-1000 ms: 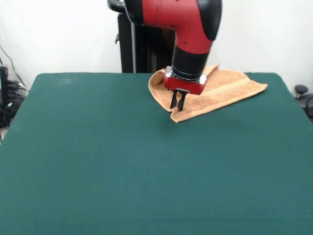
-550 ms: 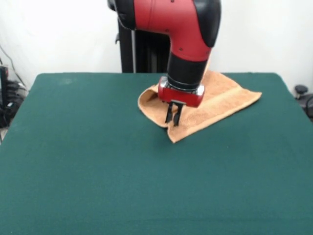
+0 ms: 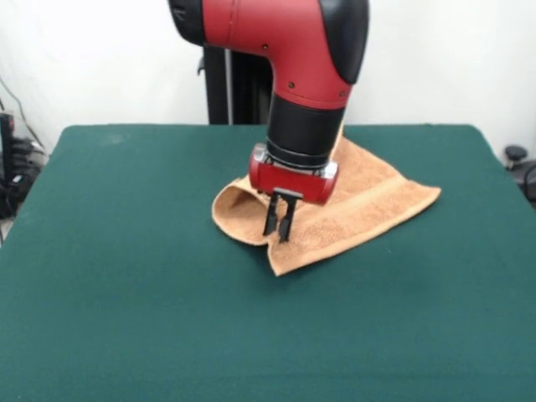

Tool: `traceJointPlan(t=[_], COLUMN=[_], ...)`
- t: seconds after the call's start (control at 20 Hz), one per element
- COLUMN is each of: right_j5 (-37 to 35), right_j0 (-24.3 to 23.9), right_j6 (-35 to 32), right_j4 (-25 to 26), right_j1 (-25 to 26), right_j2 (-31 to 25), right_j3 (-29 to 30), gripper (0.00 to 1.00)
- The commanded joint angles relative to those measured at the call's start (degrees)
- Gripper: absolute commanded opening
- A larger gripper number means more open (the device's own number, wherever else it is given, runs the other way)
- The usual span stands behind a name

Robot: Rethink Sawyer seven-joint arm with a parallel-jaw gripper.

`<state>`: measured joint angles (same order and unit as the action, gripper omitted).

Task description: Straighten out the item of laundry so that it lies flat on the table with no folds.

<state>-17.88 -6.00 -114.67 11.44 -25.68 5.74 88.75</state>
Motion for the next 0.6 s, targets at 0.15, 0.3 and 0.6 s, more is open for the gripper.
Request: traceJointPlan(t=[0.15, 0.3, 0.6], right_j5=[-4.9, -3.8, -2.7], right_j0=[0.5, 0.7, 0.9], right_j6=[-2.0, -2.6, -3.2], right_j4=[-1.2, -0.9, -0.5], right_j1=[2.0, 2.8, 3.7], right_j2=[-5.9, -5.8, -5.4], right_j3=[-8.1, -8.3, -8.8], gripper=[0.0, 0.0, 0.0])
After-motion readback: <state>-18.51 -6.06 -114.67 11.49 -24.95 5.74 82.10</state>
